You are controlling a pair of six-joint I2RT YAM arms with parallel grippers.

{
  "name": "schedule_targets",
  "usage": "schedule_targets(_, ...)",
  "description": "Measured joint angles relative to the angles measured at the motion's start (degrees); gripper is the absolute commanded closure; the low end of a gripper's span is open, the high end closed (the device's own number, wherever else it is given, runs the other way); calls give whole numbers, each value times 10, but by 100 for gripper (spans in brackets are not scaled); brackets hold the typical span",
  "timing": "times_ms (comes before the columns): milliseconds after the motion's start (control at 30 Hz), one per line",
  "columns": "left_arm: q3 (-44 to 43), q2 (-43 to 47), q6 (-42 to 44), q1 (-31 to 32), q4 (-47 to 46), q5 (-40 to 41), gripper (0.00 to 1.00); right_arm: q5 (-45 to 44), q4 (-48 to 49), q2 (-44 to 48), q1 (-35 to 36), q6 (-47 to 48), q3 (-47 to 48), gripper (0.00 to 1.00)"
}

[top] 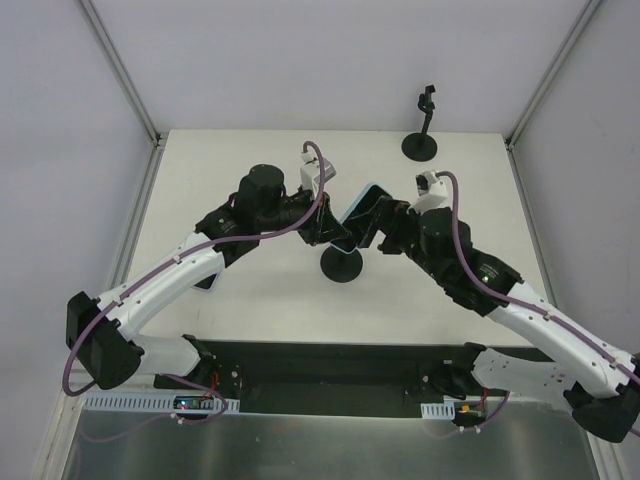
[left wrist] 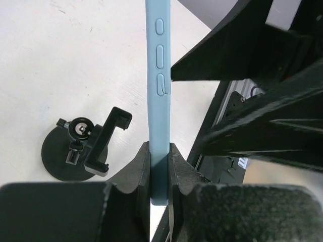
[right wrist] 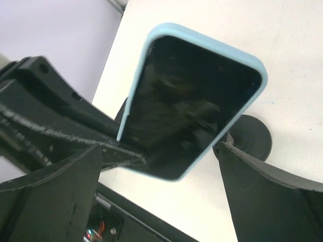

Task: Place the phone on the phone stand

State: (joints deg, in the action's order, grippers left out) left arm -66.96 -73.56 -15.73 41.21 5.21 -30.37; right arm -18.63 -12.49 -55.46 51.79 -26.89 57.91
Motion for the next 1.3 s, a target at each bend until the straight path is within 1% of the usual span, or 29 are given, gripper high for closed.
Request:
schedule_targets(133,9,3,-1,0,2,-4,100,71,-15,53,-34,55,-7,4)
schedule_targets(267,13,7,-11,0,0,-26,100,151,-11,137,-75,95,-56,3)
schedule_targets(333,14,13,-22,-3,-7,-43,100,185,-9,161,-85,108,-79,4)
schedule_targets(500,19,37,-67,-8,-53,-90,100,275,18,168,-93,117,-132,3)
schedule_targets(567,19,44,-93,-8,-82,-107,100,313,43,167,-93,113,-156,1)
schedule_targets(633,20,47,-120,-8,-115,-122,100,342,69,167,-93,105,-171,9)
schedule_targets(700,24,49,-153,-8,-153,-136,100,371,111,165,-93,96,-181,13)
schedule_targets(733,27,49,-169,-8,-173,-142,100,382,135,165,-93,90,-186,19)
schedule_targets(767,32,50,-184,-8,-194,-146,100,392,158,165,-93,84,-190,20)
schedule_targets(833,45,50,-216,-8,-233,-155,100,404,191,166,-93,76,-196,26)
schedule_targets(900,58,50,-240,-8,-262,-159,100,406,219,172,-93,72,-203,31)
schedule_targets(1000,73,50,-264,-7,-292,-159,100,402,247,194,-93,66,-219,36)
schedule_targets(1033,78,50,-271,-7,-303,-159,100,400,254,201,-93,65,-223,40)
schedule_targets(1100,86,50,-280,-6,-316,-158,100,395,271,216,-93,63,-234,43)
schedule_targets(1167,91,50,-289,-4,-327,-156,100,388,283,227,-93,60,-240,44)
schedule_targets(1300,96,50,-302,8,-345,-150,100,377,304,235,-93,55,-247,51)
